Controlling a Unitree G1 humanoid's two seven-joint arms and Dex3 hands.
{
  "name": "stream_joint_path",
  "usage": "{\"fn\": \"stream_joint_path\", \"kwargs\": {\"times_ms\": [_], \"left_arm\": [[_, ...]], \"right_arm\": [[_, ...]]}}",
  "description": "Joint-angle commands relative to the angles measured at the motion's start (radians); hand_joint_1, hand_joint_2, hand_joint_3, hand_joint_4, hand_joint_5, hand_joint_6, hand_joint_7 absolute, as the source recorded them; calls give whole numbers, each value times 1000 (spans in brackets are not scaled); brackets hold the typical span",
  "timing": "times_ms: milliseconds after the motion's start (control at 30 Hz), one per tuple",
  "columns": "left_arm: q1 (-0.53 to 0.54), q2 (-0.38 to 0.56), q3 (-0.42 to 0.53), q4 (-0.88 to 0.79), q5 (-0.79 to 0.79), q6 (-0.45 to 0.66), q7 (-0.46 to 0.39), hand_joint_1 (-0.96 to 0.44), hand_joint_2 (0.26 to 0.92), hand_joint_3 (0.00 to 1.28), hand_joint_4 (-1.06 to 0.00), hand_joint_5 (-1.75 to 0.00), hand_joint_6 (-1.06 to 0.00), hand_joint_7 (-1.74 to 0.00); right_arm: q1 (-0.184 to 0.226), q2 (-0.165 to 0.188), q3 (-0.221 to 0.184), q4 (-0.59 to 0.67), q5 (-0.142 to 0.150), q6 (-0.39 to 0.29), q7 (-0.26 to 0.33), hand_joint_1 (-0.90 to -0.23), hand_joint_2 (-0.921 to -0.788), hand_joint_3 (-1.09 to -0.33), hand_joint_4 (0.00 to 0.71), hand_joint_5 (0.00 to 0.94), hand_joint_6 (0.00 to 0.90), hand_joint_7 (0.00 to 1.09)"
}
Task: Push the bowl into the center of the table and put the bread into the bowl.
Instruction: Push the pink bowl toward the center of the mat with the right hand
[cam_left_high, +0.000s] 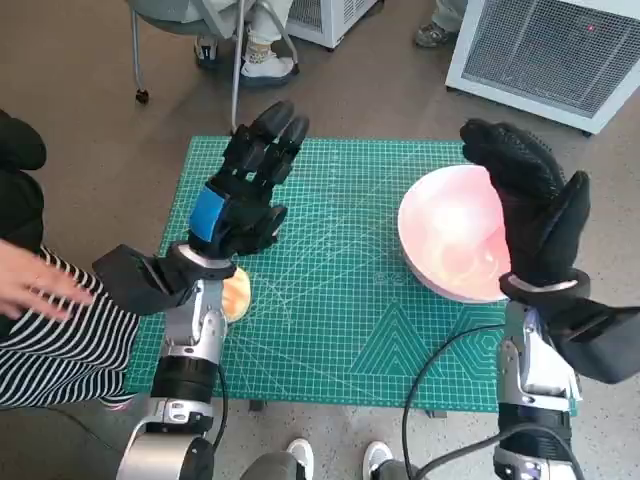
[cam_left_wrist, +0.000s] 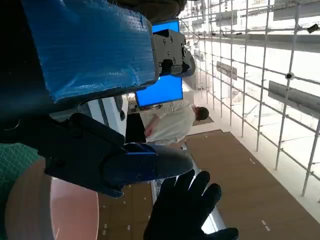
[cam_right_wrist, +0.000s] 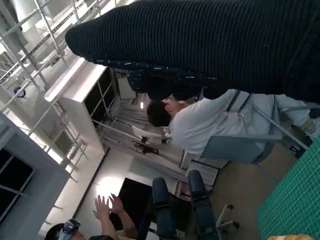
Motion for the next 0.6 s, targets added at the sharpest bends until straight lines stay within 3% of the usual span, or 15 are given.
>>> {"fn": "stream_joint_path", "kwargs": {"times_ms": [33, 600], "left_arm": [[-6, 10, -1, -17, -2, 1, -4, -676, 921, 409, -58, -2, 1, -432], [3, 11, -3, -33, 1, 11, 1, -675, 921, 407, -61, -2, 1, -437]], "right_arm": [[27, 7, 1, -3, -1, 6, -4, -687, -921, -746, 191, 1, 135, 360], [32, 7, -1, -6, 3, 12, -2, -688, -921, -745, 195, 2, 136, 359]]}}
